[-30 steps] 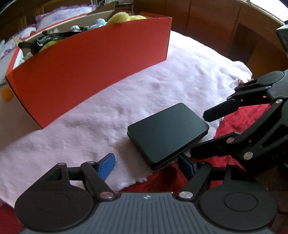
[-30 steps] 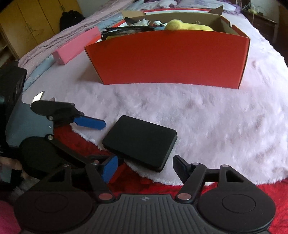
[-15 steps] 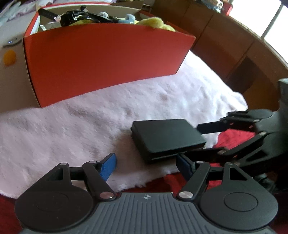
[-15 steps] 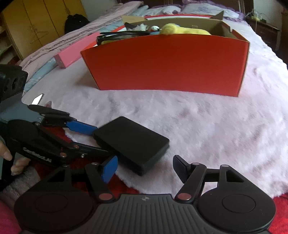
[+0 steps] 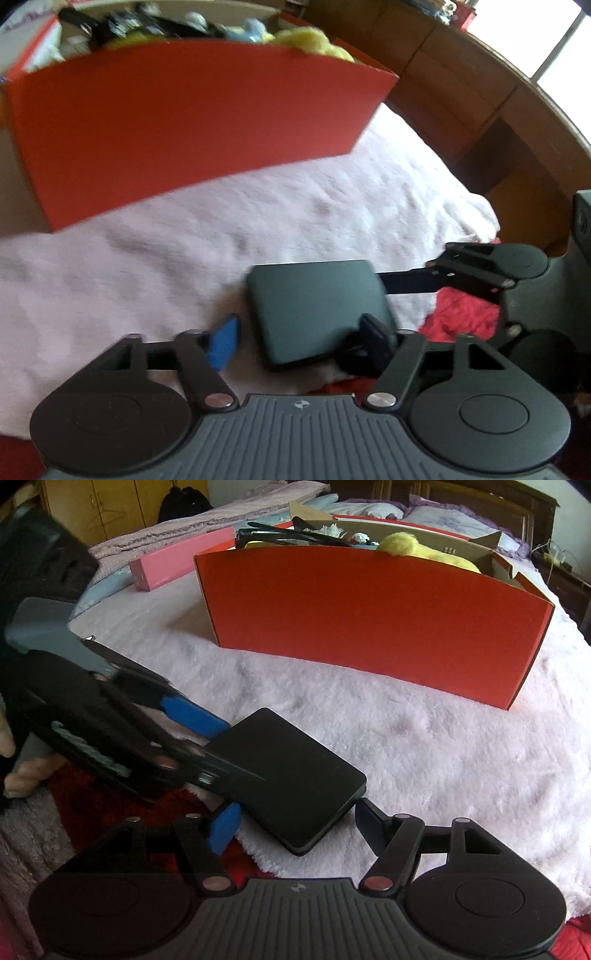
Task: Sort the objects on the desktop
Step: 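Close the left tool on the black case while the right pushes it toward the left, then carry the black case over the box with the left tool and open it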
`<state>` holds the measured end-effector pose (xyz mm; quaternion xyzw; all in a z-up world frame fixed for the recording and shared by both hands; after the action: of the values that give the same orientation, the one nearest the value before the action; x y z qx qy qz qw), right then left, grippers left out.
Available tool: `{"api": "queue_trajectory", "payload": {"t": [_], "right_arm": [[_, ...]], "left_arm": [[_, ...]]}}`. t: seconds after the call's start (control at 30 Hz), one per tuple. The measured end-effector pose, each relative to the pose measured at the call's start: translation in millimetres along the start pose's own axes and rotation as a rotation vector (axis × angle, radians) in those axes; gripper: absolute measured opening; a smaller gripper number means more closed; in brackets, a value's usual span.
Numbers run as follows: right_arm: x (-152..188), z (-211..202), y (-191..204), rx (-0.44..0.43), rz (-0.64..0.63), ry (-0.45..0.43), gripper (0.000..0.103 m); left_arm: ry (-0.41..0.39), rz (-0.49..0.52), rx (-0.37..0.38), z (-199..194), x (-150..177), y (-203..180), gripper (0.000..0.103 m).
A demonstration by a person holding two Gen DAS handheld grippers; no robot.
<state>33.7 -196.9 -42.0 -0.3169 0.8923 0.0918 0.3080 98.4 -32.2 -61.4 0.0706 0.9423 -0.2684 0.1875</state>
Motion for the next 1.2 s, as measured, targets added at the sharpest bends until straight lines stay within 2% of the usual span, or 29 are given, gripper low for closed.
{"api": "queue_trajectory", "payload": {"t": [0.1, 0.2, 0.27, 0.43, 0.83, 1.2], "right_arm": [[0.5, 3.3, 4.5, 0.033, -0.010, -0.001, 0.071], [1.6, 1.1, 8.2, 0.049, -0.013, -0.016, 0.070], [0.9, -3.4, 9.0, 0.040, -0.011, -0.033, 0.060], [-3.4, -16.2, 13.5, 0.060, -0.020, -0.071, 0.052], [-31.2, -67.2, 8.8, 0.144, -0.033, -0.211, 0.052], [-58.9, -80.2, -3.0, 0.157, -0.036, -0.272, 0.052]], "left_arm": [[-0.018, 0.006, -0.026, 1.2, 0.2, -3.1, 0.063], [-0.038, -0.004, -0.036, -6.1, 0.3, -1.9, 0.056], [-0.055, -0.011, -0.044, -12.7, -0.3, -0.8, 0.055], [-0.094, -0.015, -0.045, -25.8, -3.5, -5.2, 0.054], [-0.238, 0.059, -0.016, -75.2, -28.7, -37.6, 0.054], [-0.286, 0.065, -0.057, -91.0, -45.4, -48.1, 0.059]]}}
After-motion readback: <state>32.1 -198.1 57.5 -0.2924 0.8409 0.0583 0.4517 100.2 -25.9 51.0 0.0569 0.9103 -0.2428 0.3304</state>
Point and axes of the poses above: each gripper's, at about its wrist camera, not at the fingertips, and z roughly the way its jaws point, y to its left, x to its underside, the point moved 2 cm from there along z, roughly the way its jaws point, and after that the axes turned 14 degrees about -z, right-handed, at the moved point
